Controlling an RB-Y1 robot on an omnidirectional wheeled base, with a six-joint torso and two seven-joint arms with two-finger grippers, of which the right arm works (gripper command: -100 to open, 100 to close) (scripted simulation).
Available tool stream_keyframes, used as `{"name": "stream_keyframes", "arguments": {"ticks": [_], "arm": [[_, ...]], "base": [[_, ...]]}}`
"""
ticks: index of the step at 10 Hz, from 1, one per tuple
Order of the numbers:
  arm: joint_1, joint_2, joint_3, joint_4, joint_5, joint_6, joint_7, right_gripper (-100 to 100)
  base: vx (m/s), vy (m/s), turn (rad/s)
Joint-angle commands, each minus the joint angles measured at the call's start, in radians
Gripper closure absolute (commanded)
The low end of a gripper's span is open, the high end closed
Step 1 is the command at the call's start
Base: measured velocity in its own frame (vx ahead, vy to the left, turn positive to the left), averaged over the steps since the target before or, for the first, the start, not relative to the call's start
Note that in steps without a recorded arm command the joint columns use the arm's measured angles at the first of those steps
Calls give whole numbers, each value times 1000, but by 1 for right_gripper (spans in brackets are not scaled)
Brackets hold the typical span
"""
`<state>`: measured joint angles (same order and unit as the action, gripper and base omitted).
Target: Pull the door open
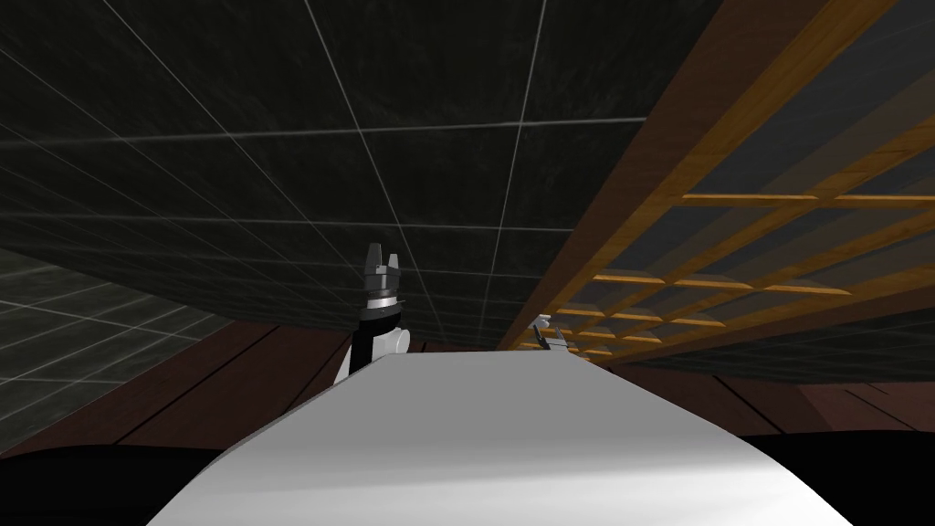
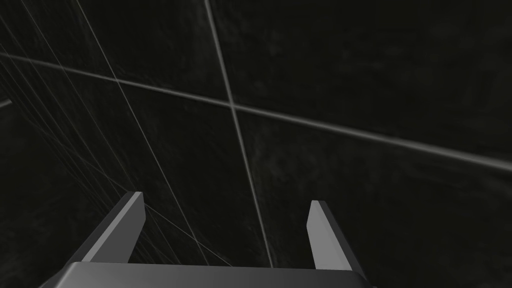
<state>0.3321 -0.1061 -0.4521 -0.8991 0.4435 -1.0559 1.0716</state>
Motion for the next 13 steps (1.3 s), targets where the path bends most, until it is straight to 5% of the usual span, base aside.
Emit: {"name": "stream_keyframes", "arguments": {"ticks": [1, 7, 8, 13], "arm": [[0, 0, 0, 0, 0, 0, 0, -100], [-9, -1, -2, 4, -2, 8, 3, -100], [-9, -1, -2, 4, -2, 8, 3, 100], [-9, -1, -2, 4, -2, 8, 3, 100]], "base": [[8, 2, 14], [16, 8, -7], [-9, 1, 0], [-1, -1, -1]]}}
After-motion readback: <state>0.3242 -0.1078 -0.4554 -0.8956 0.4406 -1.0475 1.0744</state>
